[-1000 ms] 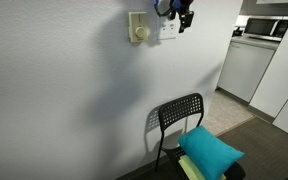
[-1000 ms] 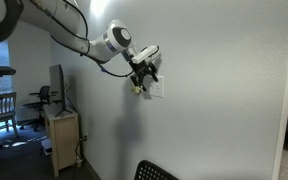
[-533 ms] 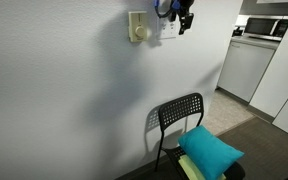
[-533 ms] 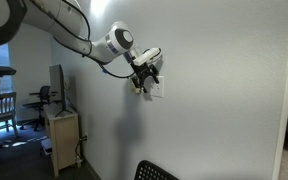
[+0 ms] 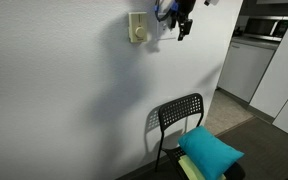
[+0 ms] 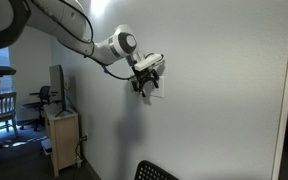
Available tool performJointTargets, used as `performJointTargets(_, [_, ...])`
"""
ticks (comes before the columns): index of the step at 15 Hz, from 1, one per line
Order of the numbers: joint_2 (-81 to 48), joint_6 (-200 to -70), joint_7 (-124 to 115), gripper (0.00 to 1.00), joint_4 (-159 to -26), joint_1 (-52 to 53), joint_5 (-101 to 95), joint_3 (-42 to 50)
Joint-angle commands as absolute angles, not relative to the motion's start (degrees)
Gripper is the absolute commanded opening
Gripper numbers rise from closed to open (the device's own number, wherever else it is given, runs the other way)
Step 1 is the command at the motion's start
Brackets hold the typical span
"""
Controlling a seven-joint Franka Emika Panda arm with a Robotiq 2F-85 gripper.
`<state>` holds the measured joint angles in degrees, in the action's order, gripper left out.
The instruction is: Turn the right light switch on and off, then turn the left switch off
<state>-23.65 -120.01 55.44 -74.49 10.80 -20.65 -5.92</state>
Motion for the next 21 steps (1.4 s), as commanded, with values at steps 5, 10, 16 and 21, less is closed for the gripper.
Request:
performJointTargets(5, [-26.1, -120.4, 56.5, 1.0, -73.1, 10.4, -20.3, -6.5])
performJointTargets(10, [-26.7, -119.7, 57.3, 1.0, -71.2, 12.3, -22.3, -7.1])
performJointTargets(16, [-28.7, -117.2, 57.1, 1.0, -67.1, 15.8, -27.5, -6.8])
performJointTargets(21, [-29.6, -116.9, 57.3, 1.0, -64.4, 17.6, -29.7, -6.5])
